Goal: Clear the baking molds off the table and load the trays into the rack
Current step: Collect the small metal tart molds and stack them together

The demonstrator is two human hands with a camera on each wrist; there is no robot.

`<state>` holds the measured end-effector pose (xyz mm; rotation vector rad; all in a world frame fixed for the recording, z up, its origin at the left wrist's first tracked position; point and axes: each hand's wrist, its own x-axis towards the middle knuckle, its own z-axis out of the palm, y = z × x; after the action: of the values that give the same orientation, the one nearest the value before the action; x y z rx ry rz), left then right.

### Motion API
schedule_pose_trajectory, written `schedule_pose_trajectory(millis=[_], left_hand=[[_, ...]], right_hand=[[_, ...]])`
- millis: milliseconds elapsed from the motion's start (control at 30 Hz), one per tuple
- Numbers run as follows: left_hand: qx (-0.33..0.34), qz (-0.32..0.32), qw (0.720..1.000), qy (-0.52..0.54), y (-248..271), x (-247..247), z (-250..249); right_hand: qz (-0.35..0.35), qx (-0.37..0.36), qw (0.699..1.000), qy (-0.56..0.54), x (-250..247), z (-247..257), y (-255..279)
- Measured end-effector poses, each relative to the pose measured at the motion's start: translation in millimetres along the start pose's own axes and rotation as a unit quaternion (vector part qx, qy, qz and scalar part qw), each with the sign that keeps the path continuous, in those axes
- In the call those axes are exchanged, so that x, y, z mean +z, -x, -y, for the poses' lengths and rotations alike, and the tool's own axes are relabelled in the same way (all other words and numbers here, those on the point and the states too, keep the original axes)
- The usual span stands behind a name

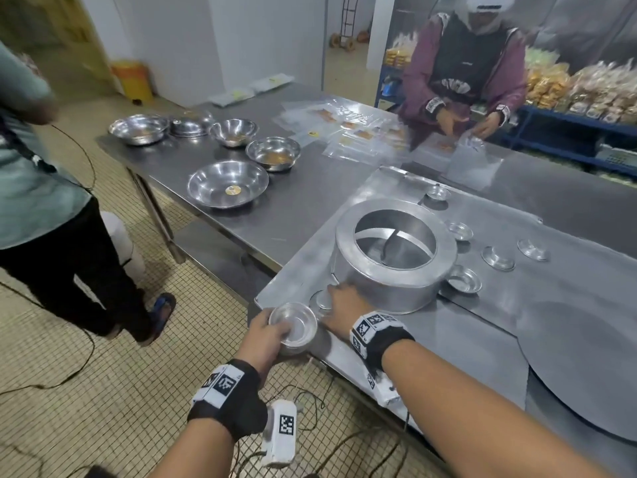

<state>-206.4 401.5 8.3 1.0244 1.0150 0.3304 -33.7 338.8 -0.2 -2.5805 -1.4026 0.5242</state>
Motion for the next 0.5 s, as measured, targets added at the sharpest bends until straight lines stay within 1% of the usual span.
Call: schedule_pose_trajectory(millis=[133,200,333,400,500], left_hand=[[-0.004,-0.01,1.0,0.016,-1,-10,-1],[-0.003,-0.014,1.0,0.018,-2,-12,-1],[-0.002,-0.012,1.0,0.006,-4,-8,-2],[-0.003,-0.008,1.0,-0.002,-9,-4,-2],[0.002,0.001,1.0,-0.023,-16,7,-4]], right_hand=[[-0.003,0.009,1.0,0.014,3,3,-6],[-0.018,-0.007,1.0,0.022,-1,4,-4],[-0.047,-0.052,0.994,0.089,-9,6,6],[-0.069,-0.06,0.992,0.082,-9,3,8],[-0.093,-0.049,0.994,0.03,-12,-10,19]])
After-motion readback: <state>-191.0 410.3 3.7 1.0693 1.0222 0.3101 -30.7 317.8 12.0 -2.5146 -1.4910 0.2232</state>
